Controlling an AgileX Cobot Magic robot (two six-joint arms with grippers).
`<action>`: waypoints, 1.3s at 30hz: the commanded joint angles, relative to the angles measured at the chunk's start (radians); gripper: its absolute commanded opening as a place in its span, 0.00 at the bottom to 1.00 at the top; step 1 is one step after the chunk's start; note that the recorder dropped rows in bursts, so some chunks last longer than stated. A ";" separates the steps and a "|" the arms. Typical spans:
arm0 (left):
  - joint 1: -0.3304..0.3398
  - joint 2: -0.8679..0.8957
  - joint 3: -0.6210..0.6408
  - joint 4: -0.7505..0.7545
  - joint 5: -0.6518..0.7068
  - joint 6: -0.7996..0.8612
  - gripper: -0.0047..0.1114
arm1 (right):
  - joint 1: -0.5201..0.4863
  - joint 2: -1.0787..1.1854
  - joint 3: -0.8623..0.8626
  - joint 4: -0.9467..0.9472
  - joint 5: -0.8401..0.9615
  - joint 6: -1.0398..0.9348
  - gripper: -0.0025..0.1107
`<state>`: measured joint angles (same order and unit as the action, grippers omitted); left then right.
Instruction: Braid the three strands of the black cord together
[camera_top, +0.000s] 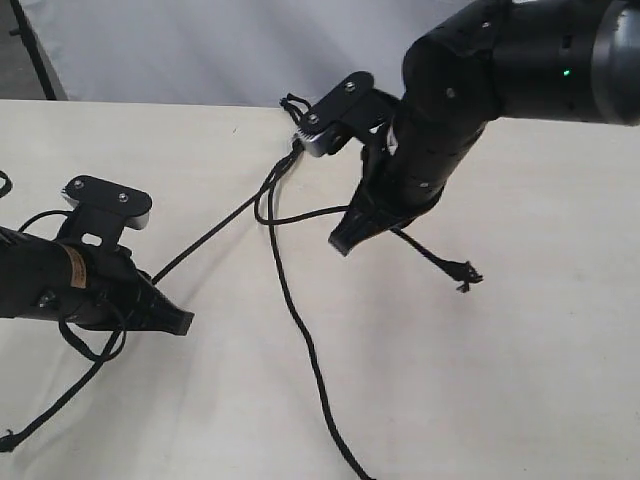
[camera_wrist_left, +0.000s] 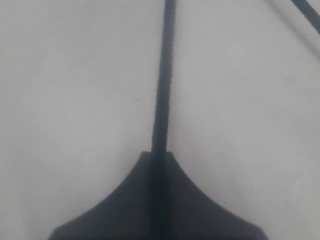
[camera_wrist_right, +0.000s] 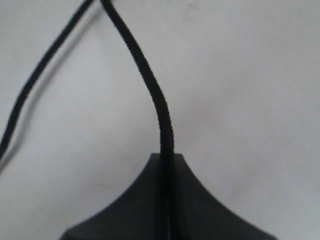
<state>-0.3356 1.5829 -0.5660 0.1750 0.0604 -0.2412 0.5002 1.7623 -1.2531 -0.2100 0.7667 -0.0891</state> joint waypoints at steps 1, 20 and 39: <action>-0.006 -0.011 0.000 0.000 0.032 0.009 0.05 | -0.072 0.030 0.000 0.022 0.001 0.026 0.02; -0.006 -0.011 0.000 0.002 0.075 0.005 0.36 | -0.078 0.257 0.000 0.003 -0.021 0.083 0.03; -0.200 -0.012 -0.056 -0.054 0.114 -0.034 0.53 | -0.080 -0.035 -0.001 -0.155 -0.028 0.212 0.64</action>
<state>-0.4547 1.5793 -0.5866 0.1385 0.1359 -0.2607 0.4262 1.8096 -1.2531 -0.3237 0.7448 0.0892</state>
